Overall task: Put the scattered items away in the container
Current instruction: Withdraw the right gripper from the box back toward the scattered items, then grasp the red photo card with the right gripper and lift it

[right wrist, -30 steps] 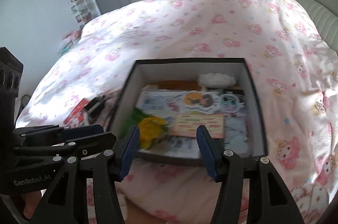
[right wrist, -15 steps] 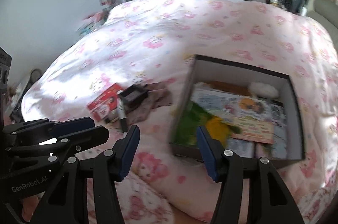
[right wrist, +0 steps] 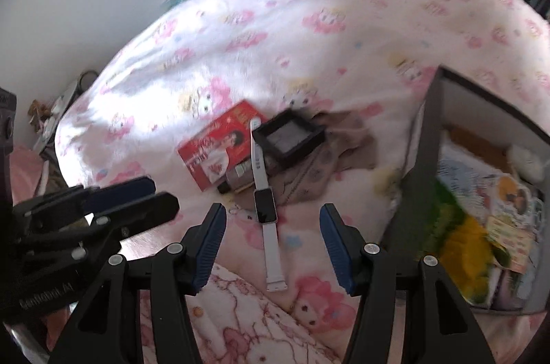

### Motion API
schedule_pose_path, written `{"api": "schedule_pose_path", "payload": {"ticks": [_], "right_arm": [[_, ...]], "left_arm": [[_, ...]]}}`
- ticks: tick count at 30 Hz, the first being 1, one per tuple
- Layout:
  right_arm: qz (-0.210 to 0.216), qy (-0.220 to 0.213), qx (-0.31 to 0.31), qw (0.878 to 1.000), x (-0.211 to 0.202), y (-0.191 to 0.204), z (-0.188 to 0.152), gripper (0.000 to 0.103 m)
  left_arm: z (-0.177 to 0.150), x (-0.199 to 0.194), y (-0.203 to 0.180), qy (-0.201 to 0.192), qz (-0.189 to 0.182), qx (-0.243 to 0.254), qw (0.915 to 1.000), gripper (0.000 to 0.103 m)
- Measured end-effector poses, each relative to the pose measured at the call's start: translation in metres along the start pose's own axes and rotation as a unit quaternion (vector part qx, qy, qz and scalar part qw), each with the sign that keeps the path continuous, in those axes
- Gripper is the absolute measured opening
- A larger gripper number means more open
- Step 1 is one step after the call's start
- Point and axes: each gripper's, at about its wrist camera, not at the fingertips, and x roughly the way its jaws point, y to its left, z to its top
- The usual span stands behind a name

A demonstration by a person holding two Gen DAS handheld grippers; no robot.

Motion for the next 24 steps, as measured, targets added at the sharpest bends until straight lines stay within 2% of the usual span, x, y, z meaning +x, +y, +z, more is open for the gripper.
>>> {"api": "schedule_pose_path", "payload": {"ticks": [4, 7, 11, 14, 17, 21, 24], "right_arm": [[-0.015, 0.013, 0.017, 1.000, 0.018, -0.012, 0.007, 0.053], [-0.011, 0.028, 0.009, 0.999, 0.033, -0.013, 0.008, 0.053], [0.000, 0.054, 0.003, 0.999, 0.059, -0.010, 0.010, 0.053], [0.012, 0.071, -0.006, 0.997, 0.075, -0.007, 0.014, 0.053], [0.022, 0.077, 0.005, 0.997, 0.086, -0.012, 0.017, 0.053], [0.043, 0.098, 0.009, 0.994, 0.107, -0.011, 0.019, 0.053], [0.034, 0.106, -0.001, 0.994, 0.118, -0.007, 0.020, 0.053]], "left_arm": [[0.007, 0.021, 0.020, 0.014, 0.005, -0.015, 0.9998, 0.036], [0.010, 0.042, 0.042, 0.033, 0.018, -0.047, 0.9982, 0.036], [0.008, 0.068, 0.081, 0.054, 0.042, -0.099, 0.9927, 0.036], [0.009, 0.082, 0.102, 0.063, 0.085, -0.108, 0.9885, 0.036], [0.018, 0.093, 0.124, 0.064, 0.071, -0.130, 0.9868, 0.036], [0.038, 0.105, 0.144, 0.045, 0.092, -0.137, 0.9852, 0.037], [0.046, 0.119, 0.151, 0.058, 0.091, -0.142, 0.9840, 0.037]]}}
